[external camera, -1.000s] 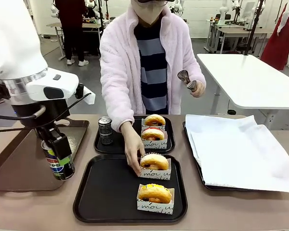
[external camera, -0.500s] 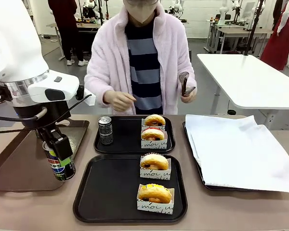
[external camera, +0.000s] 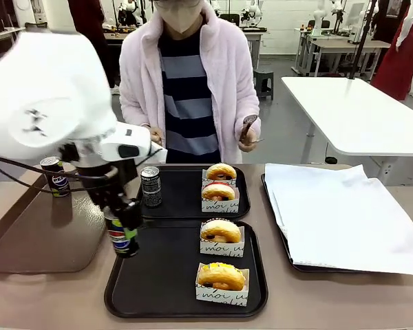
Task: Set up donuts and drinks on trays.
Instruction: Pick up one Pepsi coke from the Handle tray and place it on the Flat Tray without a Pepsi coke.
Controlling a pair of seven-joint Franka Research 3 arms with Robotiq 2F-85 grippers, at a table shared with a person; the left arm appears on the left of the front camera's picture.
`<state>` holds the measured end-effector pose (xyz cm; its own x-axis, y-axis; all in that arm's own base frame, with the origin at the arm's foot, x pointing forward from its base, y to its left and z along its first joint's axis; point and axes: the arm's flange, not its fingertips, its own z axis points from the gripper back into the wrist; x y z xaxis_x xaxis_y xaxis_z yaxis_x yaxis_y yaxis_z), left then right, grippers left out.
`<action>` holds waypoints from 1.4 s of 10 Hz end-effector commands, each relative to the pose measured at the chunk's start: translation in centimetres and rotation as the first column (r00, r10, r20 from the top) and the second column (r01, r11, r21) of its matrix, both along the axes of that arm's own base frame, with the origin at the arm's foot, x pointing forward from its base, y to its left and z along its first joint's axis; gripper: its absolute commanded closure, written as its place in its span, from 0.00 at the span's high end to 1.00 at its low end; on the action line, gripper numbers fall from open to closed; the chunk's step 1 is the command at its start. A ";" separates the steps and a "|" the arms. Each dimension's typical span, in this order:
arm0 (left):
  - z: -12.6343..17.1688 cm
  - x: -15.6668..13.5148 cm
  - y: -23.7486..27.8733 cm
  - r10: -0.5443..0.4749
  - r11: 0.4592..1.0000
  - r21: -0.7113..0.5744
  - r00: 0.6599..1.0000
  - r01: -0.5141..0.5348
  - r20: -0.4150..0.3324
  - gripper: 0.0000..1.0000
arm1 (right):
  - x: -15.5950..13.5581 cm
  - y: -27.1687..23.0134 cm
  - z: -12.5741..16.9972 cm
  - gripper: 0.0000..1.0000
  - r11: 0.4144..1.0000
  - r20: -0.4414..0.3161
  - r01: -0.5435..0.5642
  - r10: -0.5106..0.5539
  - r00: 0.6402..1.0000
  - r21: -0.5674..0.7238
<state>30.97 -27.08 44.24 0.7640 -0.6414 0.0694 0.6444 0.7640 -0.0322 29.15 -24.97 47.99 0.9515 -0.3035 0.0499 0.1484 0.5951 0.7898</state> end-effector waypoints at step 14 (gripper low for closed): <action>-6.0 2.9 -2.0 0.032 0.999 -0.011 0.999 -0.032 -0.027 1.00 | -0.1 0.1 0.0 1.00 1.000 -0.001 -0.004 0.004 1.000 0.003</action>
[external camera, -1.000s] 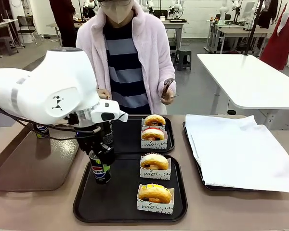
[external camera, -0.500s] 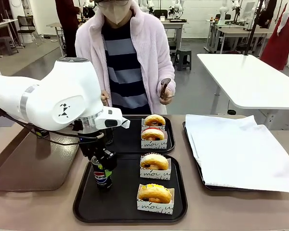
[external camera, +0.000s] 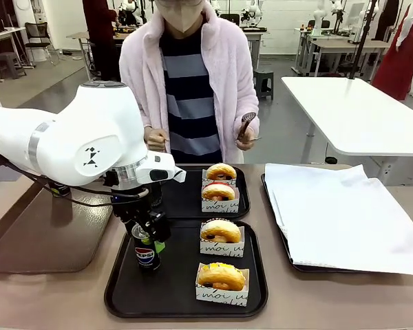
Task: Set up donuts and drinks on trays.
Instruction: Pick up one Pepsi coke from the Handle tray and place it on the Flat Tray without a Pepsi coke.
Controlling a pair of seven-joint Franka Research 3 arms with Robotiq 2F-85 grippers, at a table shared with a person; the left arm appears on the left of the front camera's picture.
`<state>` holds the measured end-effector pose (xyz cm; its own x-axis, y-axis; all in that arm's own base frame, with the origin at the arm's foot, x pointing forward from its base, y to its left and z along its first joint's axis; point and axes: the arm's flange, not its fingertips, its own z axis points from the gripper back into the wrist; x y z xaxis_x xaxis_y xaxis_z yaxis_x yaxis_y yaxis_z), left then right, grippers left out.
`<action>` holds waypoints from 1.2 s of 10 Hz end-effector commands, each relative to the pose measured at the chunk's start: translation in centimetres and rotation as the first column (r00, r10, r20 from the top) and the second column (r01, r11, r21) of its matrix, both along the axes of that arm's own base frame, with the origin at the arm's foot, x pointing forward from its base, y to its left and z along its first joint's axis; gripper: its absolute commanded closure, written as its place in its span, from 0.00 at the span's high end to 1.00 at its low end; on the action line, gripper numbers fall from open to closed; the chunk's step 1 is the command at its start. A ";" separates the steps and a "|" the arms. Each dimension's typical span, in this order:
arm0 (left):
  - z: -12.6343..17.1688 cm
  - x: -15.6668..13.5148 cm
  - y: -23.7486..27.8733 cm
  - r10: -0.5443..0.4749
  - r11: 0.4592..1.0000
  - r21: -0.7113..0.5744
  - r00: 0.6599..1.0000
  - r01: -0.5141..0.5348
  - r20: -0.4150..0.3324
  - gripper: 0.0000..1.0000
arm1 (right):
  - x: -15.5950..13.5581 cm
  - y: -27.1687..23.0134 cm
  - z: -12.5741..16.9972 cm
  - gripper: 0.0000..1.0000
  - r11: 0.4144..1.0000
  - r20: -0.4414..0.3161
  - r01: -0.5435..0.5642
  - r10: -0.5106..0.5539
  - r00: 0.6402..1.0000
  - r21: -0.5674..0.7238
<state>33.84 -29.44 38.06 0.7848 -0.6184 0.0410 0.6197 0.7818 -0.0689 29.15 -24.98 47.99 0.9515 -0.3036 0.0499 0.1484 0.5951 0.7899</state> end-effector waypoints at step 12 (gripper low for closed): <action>11.1 -3.6 2.5 0.016 1.000 -0.011 1.000 -0.016 0.025 1.00 | -0.1 0.1 0.0 1.00 1.000 -0.001 -0.004 0.004 1.000 0.003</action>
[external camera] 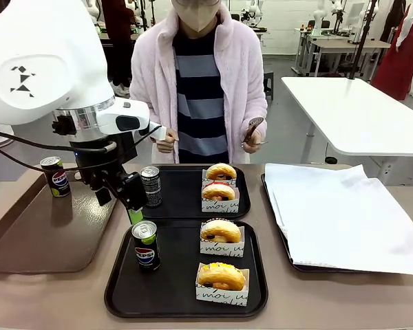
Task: Set up donuts and drinks on trays.
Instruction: Pick up one Pepsi coke from the Handle tray and place it on the Flat Tray without a Pepsi coke.
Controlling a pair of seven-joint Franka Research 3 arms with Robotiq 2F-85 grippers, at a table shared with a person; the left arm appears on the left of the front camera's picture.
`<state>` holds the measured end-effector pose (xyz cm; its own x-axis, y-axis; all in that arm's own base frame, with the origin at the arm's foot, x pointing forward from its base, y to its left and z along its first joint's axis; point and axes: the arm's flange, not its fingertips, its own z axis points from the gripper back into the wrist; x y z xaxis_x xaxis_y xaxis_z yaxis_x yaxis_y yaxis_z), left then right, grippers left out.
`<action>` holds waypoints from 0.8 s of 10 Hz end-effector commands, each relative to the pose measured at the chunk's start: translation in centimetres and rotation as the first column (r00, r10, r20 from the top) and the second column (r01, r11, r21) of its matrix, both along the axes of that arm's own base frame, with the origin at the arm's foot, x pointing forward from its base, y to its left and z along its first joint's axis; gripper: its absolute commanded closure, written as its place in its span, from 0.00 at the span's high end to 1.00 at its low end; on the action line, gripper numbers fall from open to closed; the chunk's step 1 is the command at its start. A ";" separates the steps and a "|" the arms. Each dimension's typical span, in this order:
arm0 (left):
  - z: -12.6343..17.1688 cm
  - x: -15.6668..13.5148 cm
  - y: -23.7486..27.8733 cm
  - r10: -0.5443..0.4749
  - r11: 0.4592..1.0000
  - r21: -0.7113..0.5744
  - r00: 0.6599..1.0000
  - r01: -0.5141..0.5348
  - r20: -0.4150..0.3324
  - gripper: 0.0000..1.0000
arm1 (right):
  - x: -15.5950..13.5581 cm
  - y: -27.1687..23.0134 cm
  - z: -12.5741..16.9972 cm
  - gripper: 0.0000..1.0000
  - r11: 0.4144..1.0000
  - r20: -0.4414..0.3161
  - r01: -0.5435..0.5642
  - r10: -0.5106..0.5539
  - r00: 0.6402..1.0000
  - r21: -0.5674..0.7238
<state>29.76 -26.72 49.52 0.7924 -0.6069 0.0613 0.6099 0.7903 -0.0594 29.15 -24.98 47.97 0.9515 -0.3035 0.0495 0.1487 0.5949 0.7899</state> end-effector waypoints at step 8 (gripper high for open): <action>-0.6 4.3 16.0 0.384 0.923 -0.010 0.922 -0.384 0.043 1.00 | -0.1 0.1 0.1 1.00 1.000 -0.001 -0.004 0.004 1.000 0.003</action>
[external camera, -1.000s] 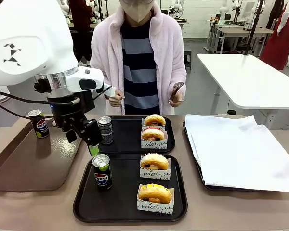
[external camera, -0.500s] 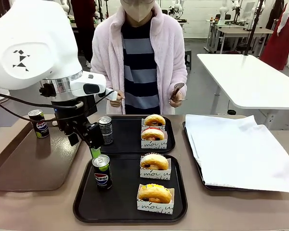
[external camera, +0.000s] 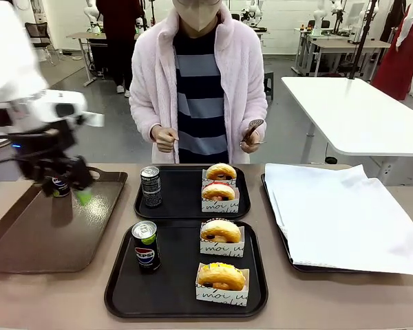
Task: Set up donuts and drinks on trays.
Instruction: Pick up one Pepsi coke from the Handle tray and place it on the Flat Tray without a Pepsi coke.
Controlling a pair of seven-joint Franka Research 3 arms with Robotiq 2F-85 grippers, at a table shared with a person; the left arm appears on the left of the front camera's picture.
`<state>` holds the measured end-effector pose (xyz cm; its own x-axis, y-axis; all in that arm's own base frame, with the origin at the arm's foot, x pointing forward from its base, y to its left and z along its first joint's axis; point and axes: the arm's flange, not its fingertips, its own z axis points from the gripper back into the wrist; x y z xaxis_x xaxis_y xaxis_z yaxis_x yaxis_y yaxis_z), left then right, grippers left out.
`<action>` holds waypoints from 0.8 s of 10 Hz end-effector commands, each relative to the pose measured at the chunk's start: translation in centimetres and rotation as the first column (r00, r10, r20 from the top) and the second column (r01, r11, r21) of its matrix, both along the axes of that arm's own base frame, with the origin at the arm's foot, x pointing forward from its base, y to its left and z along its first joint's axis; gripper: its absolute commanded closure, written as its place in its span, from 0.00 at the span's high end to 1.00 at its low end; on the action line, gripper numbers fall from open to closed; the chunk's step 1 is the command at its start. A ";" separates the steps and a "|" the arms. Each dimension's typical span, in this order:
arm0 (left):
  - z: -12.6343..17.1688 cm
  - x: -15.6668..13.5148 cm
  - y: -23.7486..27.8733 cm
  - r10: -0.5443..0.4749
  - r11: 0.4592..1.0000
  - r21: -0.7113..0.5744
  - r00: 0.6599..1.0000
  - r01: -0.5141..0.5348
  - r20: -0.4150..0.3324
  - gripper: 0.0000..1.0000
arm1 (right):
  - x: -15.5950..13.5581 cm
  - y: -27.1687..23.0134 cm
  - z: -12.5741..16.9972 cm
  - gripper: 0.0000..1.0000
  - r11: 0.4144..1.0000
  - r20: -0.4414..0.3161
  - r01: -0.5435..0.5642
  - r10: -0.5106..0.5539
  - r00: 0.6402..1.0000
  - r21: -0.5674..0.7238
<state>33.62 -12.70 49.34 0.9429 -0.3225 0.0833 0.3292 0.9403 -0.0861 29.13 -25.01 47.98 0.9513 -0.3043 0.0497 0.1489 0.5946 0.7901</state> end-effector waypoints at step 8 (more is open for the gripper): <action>-1.7 2.7 12.4 0.288 0.953 0.081 0.957 -0.291 0.037 1.00 | 0.0 0.1 0.1 1.00 1.000 -0.001 -0.004 0.004 1.000 0.002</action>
<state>36.48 -0.62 47.41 0.9956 -0.0347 0.0867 0.0345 0.9994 0.0040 29.14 -24.99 47.98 0.9514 -0.3039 0.0497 0.1487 0.5948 0.7900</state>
